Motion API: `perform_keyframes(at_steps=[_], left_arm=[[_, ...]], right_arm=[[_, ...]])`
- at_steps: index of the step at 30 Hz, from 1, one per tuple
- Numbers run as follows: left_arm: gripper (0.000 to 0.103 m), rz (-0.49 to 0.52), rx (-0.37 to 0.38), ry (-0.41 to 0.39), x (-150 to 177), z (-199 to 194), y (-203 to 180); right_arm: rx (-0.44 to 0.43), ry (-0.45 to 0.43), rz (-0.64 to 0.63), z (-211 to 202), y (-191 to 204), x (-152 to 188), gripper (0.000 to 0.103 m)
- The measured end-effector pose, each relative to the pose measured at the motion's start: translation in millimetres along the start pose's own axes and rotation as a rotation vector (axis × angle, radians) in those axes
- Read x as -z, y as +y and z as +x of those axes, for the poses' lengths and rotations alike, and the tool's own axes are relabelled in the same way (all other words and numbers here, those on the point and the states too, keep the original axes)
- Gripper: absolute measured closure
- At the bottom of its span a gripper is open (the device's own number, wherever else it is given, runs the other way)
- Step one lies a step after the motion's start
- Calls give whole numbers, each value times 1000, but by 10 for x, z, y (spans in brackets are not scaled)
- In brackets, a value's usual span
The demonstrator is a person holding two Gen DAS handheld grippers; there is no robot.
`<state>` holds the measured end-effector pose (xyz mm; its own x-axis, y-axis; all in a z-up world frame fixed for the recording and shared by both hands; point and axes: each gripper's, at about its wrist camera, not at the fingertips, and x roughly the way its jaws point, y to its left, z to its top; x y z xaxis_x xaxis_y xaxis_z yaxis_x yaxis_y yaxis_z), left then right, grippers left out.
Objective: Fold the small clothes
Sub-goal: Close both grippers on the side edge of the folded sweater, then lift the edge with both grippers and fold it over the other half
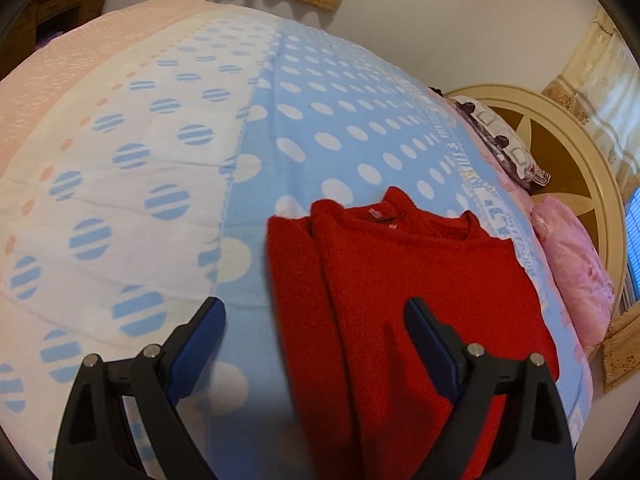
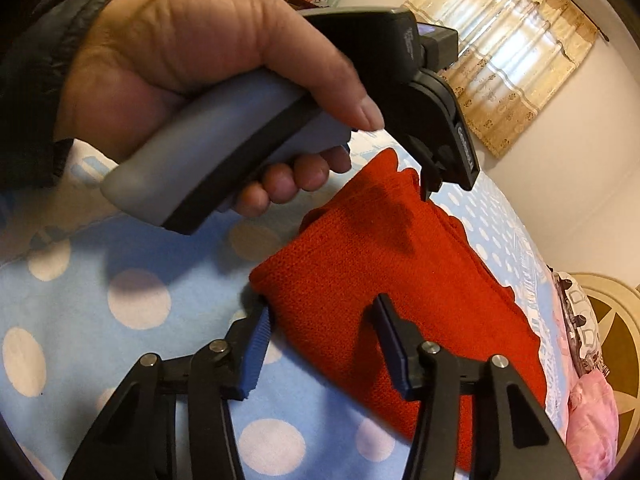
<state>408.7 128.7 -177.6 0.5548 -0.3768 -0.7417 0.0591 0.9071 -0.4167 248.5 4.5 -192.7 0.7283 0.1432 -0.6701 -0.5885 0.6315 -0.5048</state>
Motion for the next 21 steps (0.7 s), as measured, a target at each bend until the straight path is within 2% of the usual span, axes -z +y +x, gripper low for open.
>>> perform_keyframes(at_steps=[3, 5, 8, 10, 13, 18, 21], left_arm=[[15, 4, -18, 14, -11, 70, 3], [17, -3, -14, -1, -25, 73, 23], [47, 1, -8, 10, -59, 100, 31], [84, -4, 24, 31, -71, 138, 42], [88, -27, 59, 36, -89, 119, 53], [90, -131, 159, 21, -143, 32, 165], [90, -155, 189, 7, -178, 1, 142]], right_arm=[[-2, 3, -5, -4, 31, -7, 70], [-3, 4, -6, -2, 31, -8, 74], [-4, 5, -6, -6, 30, -10, 82], [-4, 3, 0, -23, 13, -19, 87], [-8, -13, 30, -114, -77, -32, 91], [0, -31, 66, -208, -216, -2, 94], [12, -55, 96, -290, -293, 40, 95]])
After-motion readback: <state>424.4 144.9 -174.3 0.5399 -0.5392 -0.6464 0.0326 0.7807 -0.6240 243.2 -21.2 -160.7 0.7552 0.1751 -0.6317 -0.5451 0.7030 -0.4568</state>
